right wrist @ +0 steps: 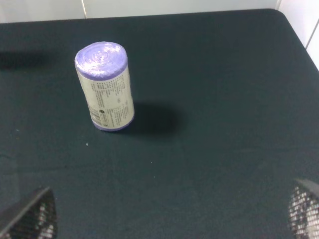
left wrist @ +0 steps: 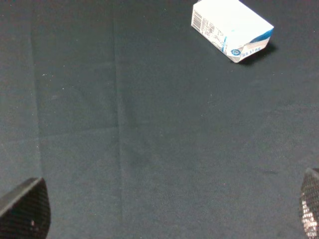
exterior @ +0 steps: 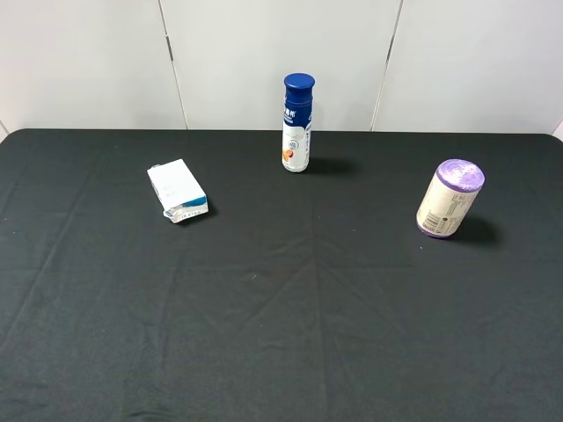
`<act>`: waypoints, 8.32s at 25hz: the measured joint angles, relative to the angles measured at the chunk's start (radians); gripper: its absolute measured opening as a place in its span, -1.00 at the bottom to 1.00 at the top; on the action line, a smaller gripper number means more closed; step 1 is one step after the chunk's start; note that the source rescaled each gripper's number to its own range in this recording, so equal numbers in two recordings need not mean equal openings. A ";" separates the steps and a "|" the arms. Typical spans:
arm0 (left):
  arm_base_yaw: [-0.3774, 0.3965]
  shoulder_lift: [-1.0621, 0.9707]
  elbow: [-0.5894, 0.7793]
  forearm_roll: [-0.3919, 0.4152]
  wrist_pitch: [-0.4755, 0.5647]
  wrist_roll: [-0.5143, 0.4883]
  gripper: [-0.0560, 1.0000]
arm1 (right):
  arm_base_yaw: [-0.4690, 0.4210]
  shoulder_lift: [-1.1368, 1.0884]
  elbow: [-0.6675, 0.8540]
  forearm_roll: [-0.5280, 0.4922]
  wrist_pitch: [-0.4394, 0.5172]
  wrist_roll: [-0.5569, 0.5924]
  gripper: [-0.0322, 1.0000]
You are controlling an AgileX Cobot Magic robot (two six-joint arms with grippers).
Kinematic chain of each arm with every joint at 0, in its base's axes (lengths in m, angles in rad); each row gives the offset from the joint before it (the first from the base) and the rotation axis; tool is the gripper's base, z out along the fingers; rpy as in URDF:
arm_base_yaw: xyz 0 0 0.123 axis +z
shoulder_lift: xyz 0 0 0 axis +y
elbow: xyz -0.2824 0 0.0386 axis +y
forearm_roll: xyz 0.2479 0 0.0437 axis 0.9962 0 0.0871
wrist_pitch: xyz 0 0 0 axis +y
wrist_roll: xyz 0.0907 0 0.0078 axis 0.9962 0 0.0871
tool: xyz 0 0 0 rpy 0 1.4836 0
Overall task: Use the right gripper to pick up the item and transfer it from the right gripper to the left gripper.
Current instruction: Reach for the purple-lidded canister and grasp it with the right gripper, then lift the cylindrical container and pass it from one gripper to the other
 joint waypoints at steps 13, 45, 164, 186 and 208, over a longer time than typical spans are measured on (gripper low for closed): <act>0.000 0.000 0.000 0.000 0.000 0.000 1.00 | 0.000 0.000 0.000 0.010 0.000 0.000 1.00; 0.000 0.000 0.000 0.000 0.000 0.000 1.00 | 0.000 0.784 -0.532 0.011 -0.067 -0.093 1.00; 0.000 0.000 0.000 0.000 0.000 0.000 1.00 | 0.000 1.588 -0.885 0.447 0.181 -0.323 -0.86; 0.000 0.000 0.000 0.000 0.000 0.000 1.00 | 0.361 1.559 -0.885 0.557 0.179 -0.563 -0.86; 0.000 0.000 0.000 -0.083 0.000 0.077 0.94 | 0.472 1.556 -0.885 0.824 0.170 -0.845 -0.86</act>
